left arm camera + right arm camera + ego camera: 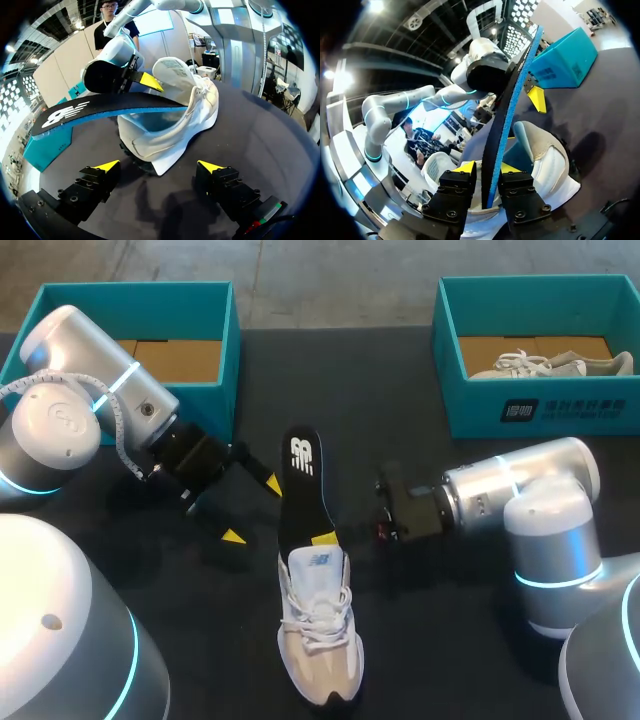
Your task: Take the shoe out of the shoebox, open the shoe tongue, remove and reinsert the insole, then place the shoe into the shoebox
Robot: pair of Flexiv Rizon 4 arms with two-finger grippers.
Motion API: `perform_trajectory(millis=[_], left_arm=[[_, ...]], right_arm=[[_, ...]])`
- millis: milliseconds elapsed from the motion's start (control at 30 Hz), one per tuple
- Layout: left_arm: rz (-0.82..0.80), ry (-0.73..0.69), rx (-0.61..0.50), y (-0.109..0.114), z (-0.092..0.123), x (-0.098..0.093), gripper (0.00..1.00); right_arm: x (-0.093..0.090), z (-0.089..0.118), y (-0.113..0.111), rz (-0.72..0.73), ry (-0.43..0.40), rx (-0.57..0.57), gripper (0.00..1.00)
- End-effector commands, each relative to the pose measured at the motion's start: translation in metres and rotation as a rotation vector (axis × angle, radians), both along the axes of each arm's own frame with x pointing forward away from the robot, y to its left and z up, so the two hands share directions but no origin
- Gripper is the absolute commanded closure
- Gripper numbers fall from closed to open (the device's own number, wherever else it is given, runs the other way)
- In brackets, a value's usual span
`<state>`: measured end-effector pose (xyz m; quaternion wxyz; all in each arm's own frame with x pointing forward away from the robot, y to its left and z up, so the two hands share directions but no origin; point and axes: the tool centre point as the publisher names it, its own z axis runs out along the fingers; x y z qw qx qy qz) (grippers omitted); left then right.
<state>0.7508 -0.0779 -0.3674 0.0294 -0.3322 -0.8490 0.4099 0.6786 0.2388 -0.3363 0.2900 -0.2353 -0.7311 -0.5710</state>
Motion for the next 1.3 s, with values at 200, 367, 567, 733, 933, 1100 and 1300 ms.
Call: perform_trajectory(millis=[200, 367, 567, 733, 933, 1100, 1300], left_arm=[[-0.001, -0.001, 0.005, -0.001, 0.000, 0.000, 0.00], [-0.001, -0.001, 0.005, -0.001, 0.000, 0.000, 0.00], [-0.001, -0.001, 0.005, -0.001, 0.000, 0.000, 0.00], [-0.001, -0.001, 0.005, -0.001, 0.000, 0.000, 0.00], [-0.001, -0.001, 0.005, -0.001, 0.000, 0.000, 0.00], [-0.001, -0.001, 0.005, -0.001, 0.000, 0.000, 0.00], [-0.001, -0.001, 0.005, -0.001, 0.000, 0.000, 0.00]], right_arm=[[0.002, 0.005, 0.003, 0.010, -0.014, -0.001, 0.75], [0.002, 0.009, 0.006, 0.018, -0.023, 0.002, 0.73], [0.005, 0.014, 0.008, 0.030, -0.037, 0.001, 0.74], [0.007, 0.017, 0.010, 0.040, -0.044, -0.003, 0.74], [0.010, 0.019, 0.013, 0.048, -0.048, -0.002, 0.74], [0.013, 0.022, 0.016, 0.054, -0.056, 0.000, 0.74], [0.015, 0.023, 0.020, 0.062, -0.062, 0.003, 0.76]])
